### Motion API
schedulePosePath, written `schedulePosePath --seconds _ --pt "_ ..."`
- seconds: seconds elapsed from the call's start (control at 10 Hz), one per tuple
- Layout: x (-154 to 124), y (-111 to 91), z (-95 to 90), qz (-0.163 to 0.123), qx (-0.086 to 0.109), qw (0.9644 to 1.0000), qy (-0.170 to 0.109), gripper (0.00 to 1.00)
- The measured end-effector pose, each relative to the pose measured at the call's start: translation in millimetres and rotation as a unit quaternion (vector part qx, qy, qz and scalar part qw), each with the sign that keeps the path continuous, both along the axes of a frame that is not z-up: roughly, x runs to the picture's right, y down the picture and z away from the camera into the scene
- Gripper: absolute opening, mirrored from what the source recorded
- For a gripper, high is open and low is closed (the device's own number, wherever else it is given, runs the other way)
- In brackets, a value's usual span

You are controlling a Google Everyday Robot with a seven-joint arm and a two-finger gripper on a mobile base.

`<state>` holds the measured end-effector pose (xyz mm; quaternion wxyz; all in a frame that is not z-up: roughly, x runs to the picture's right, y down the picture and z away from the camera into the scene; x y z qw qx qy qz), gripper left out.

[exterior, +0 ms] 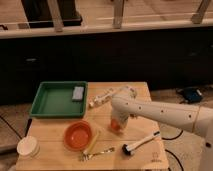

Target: Place apple in paper cup

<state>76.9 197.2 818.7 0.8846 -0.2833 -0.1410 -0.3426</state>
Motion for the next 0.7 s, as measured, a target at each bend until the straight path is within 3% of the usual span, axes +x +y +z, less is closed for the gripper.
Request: schedulePosePath --seconds 0.1,0.7 --pt "-0.2 -1.5 -0.4 -0.002 0.0 1.0 0.0 0.08" --pt "-19.0 -23.7 -19.0 -0.021 0.003 0.9998 -0.004 0.07"
